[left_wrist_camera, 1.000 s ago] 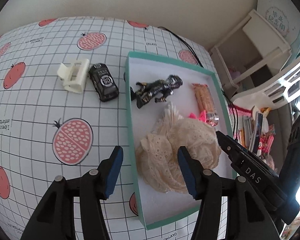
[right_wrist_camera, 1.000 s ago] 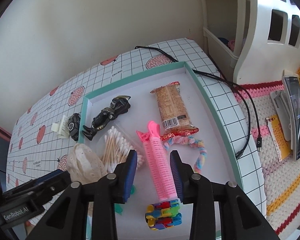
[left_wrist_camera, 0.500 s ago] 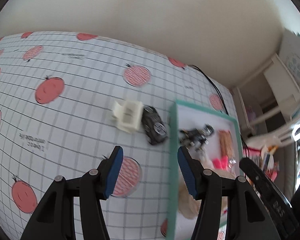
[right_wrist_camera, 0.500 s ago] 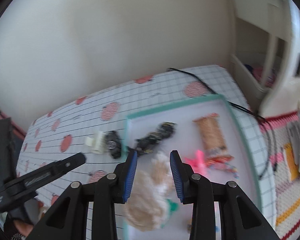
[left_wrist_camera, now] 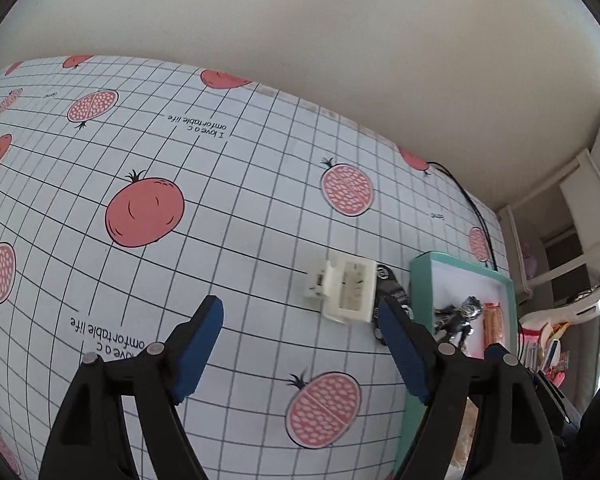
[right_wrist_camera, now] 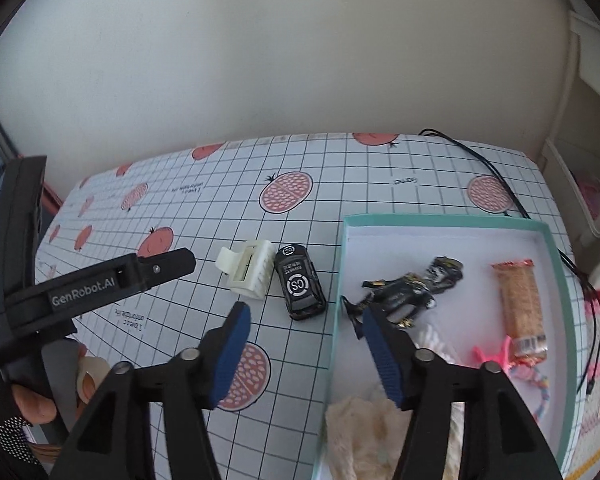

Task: Organize objects
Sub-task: 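Move the left gripper to the white hair clip while the right approaches the black toy car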

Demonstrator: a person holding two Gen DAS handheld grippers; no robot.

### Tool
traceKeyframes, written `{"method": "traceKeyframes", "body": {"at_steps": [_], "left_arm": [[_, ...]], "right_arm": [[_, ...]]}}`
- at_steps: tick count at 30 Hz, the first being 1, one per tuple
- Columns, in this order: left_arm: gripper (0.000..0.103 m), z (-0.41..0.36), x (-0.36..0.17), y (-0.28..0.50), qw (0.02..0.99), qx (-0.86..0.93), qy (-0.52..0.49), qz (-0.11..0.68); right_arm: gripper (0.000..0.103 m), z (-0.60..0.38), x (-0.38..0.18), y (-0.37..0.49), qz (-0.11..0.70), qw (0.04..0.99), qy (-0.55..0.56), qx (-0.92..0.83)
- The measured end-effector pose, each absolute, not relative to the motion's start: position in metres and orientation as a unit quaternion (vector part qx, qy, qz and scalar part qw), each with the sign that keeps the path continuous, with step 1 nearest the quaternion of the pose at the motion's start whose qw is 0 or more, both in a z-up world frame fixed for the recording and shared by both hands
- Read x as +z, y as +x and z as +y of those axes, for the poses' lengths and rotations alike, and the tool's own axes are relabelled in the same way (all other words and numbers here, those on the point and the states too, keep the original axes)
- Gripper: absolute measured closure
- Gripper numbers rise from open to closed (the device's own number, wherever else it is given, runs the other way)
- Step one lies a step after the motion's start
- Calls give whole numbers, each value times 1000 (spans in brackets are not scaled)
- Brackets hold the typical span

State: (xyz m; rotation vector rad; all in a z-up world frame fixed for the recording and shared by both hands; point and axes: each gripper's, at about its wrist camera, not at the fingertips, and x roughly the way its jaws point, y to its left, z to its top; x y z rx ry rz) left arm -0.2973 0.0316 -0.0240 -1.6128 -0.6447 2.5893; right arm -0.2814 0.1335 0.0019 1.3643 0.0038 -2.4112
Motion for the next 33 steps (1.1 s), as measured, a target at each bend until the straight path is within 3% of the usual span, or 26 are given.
{"method": "traceKeyframes", "body": {"at_steps": [10, 21, 27, 33], "left_arm": [[18, 39, -37, -317, 47, 828, -530, -179], [18, 64, -52, -339, 85, 818, -553, -134], [20, 70, -57, -345, 87, 818, -556, -119], [22, 70, -61, -352, 92, 815, -559, -118]], "right_arm": [[18, 114, -16, -296, 46, 193, 489, -850], [17, 103, -27, -309, 61, 204, 489, -846], [21, 98, -34, -313, 70, 207, 490, -844], [39, 92, -36, -313, 76, 219, 489, -841]]}}
